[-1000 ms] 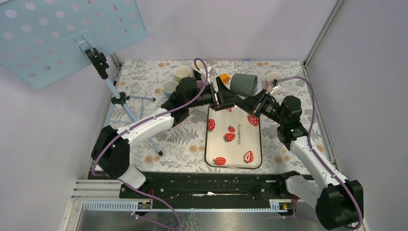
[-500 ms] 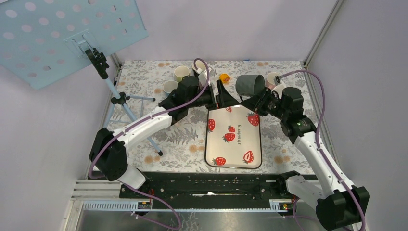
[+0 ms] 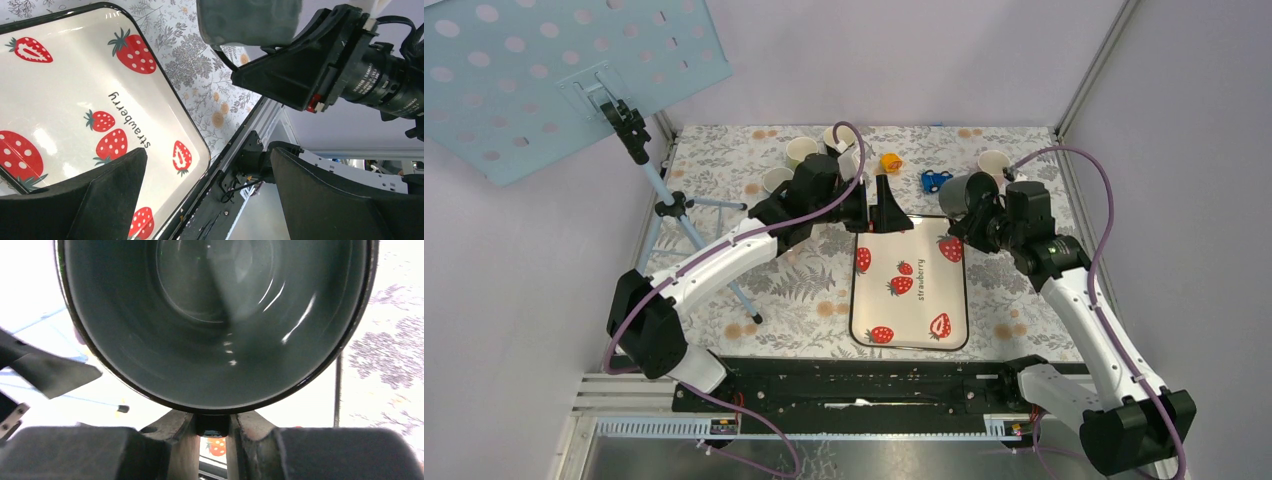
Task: Turn the mug right side up
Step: Turn over the cup on the tray.
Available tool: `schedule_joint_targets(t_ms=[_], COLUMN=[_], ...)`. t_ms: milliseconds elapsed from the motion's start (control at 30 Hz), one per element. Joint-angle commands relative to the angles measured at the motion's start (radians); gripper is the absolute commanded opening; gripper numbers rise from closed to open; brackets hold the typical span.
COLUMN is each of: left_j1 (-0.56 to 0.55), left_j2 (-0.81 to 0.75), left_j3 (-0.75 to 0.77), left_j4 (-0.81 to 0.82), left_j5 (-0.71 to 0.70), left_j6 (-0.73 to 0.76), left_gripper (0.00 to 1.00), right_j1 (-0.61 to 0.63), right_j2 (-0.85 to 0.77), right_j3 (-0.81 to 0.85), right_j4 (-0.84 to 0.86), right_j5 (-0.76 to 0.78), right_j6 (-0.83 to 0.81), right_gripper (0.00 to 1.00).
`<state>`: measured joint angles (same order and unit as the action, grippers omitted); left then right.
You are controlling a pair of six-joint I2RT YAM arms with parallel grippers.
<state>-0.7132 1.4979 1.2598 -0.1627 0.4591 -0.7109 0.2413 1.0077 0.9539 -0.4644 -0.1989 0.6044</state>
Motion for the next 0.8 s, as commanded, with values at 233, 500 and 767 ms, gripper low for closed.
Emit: schedule_joint_targets(t_ms=[233, 500, 767], left_j1=[-0.001, -0.001, -0.001], left_j2=[-0.052, -0.053, -0.053], left_j3=[0.053, 0.066, 0.076], left_j4=[-0.023, -0.039, -0.054], left_j5=[0.025, 0.034, 0.038], left_j6=[0.071, 0.083, 0.091], left_gripper=[0.99, 0.99, 0.99], right_j1=[-0.005, -0.032, -0.145], right_j2=[0.104, 0.202, 0.264], right_j3=[0.082, 0.122, 0.118], right_j4=[-0.077, -0.093, -0.085], right_j5=[0.311, 0.402, 0.385], right_j6=[-0.081, -0.133, -0.185], right_gripper=[0.0, 0.0, 0.0])
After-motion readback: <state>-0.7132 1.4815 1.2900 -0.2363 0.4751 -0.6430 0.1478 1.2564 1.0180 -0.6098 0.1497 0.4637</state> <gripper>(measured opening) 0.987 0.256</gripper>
